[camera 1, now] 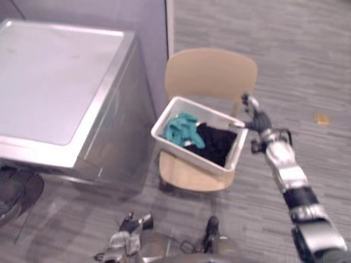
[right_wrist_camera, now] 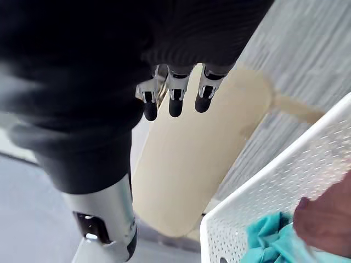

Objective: Pick up the laundry basket with both hands and put the clothes into the washing machine.

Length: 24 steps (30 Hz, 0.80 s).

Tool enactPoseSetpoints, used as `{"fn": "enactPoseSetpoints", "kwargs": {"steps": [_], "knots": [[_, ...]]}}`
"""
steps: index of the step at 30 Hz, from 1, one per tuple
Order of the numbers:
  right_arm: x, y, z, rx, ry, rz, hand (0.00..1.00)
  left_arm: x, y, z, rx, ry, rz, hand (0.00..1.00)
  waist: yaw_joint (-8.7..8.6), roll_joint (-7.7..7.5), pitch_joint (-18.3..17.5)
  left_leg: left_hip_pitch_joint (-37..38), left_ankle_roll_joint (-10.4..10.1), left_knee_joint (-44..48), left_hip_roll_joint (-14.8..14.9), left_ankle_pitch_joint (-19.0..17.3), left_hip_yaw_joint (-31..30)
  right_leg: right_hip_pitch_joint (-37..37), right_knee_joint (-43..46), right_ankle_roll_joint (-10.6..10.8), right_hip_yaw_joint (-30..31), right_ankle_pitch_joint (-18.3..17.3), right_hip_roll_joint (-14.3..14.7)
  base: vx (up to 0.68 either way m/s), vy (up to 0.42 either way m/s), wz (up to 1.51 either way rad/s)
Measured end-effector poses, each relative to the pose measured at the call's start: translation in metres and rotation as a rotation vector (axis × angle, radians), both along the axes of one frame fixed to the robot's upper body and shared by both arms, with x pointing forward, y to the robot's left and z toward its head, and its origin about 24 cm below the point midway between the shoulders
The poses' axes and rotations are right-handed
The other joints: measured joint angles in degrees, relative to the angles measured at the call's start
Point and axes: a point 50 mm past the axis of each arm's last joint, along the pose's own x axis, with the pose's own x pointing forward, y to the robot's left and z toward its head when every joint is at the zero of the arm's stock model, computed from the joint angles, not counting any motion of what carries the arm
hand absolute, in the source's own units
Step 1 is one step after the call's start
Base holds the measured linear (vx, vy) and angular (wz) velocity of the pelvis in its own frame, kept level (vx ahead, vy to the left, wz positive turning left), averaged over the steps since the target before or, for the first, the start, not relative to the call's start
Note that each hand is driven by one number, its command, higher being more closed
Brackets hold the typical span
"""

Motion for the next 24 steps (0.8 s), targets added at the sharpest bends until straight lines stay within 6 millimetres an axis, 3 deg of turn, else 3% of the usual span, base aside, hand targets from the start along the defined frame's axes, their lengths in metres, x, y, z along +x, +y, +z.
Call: {"fn": "enactPoseSetpoints", "kwargs": {"steps": [4, 9, 13, 18, 24], "knots": [[0.028, 0.015, 0.039, -0.195, -0.030, 0.033, 0.00, 0.024, 0.009, 0.013, 0.027, -0.087, 0.017, 0.00, 2.12, -0.50, 5.9, -5.3, 0.3, 2.9, -0.7, 0.2, -2.3, -4.2, 3.8, -0.4, -1.8, -0.6, -1.2, -0.13, 0.019, 0.21], [0.043, 0.022, 0.074, -0.279, -0.074, 0.014, 0.00, 0.032, 0.013, 0.018, 0.041, -0.106, 0.029, 0.00, 4.47, -0.81, 9.8, -10.6, 0.9, 5.2, -1.5, 0.6, -3.4, -9.3, 7.4, -0.5, -2.5, -0.9, -2.5, -0.11, 0.023, 0.10], [0.047, 0.020, 0.068, -0.306, -0.029, 0.003, 0.00, 0.036, 0.011, 0.019, 0.030, -0.120, 0.050, 0.00, 6.17, -0.98, 10.0, -13.8, 1.1, 6.5, -2.1, 0.8, -4.1, -12.4, 9.4, -0.4, -2.8, -1.3, -3.4, -0.05, 0.018, 0.06], [0.051, 0.016, 0.060, -0.324, 0.011, -0.034, 0.00, 0.051, 0.007, 0.026, 0.026, -0.164, 0.061, 0.00, 6.17, -1.11, 10.1, -17.2, 1.3, 6.1, -2.1, 2.0, -5.4, -14.4, 9.6, -0.5, -4.6, -1.6, -3.9, -0.05, 0.006, 0.15], [0.056, 0.020, 0.066, -0.293, 0.003, -0.078, 0.00, 0.069, 0.000, 0.038, -0.010, -0.245, 0.108, 0.00, 6.19, -1.24, 10.2, -19.5, 1.1, 5.6, -2.0, 3.0, -5.5, -16.8, 10.4, -0.6, -5.5, -1.6, -4.4, 0.00, -0.003, 0.04]]}}
